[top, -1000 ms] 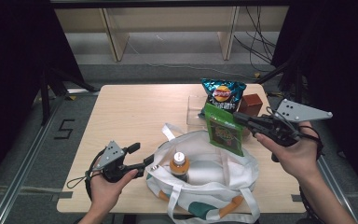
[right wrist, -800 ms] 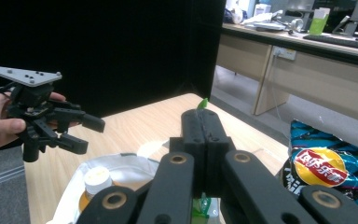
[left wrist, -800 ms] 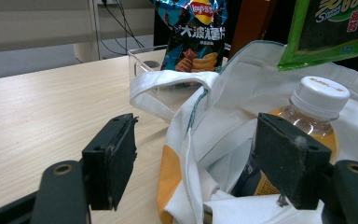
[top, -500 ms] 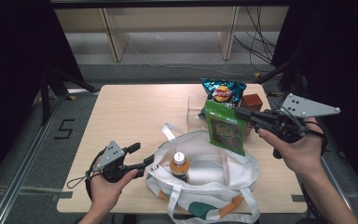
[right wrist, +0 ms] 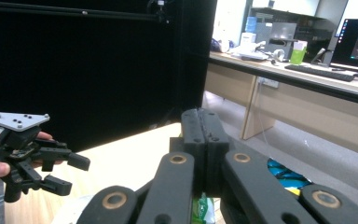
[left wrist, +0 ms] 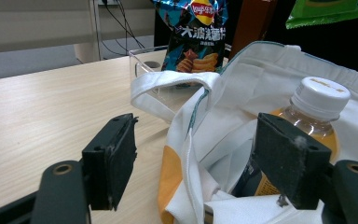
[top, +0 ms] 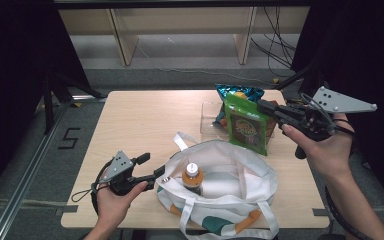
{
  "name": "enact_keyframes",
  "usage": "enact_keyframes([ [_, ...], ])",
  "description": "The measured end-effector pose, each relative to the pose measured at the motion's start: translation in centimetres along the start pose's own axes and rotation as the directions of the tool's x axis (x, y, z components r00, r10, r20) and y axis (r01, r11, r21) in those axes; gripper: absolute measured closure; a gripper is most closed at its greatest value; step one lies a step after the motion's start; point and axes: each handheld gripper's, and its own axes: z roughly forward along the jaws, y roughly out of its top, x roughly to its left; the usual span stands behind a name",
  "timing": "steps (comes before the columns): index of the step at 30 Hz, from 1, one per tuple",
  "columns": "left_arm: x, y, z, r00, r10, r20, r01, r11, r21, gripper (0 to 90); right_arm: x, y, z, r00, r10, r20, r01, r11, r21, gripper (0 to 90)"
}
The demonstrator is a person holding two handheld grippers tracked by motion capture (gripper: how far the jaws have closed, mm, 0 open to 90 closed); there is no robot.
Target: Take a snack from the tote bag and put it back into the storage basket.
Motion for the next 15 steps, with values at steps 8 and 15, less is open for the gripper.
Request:
enact_keyframes([
  [8, 0.0, 0.0, 0.0, 1.0000, -0.002, -0.002, 0.002, 1.0000, 0.002, 29.0, -0.8, -0.1, 0.6, 0.9997, 0.014, 0.018, -0.014, 1.000, 0.011, 90.0],
  [15, 0.0, 0.0, 0.0, 1.0000, -0.003, -0.003, 0.003, 1.0000, 0.003, 29.0, -1.5, -0.2, 1.3, 0.9992, 0.020, 0.034, -0.020, 1.000, 0.023, 90.0],
])
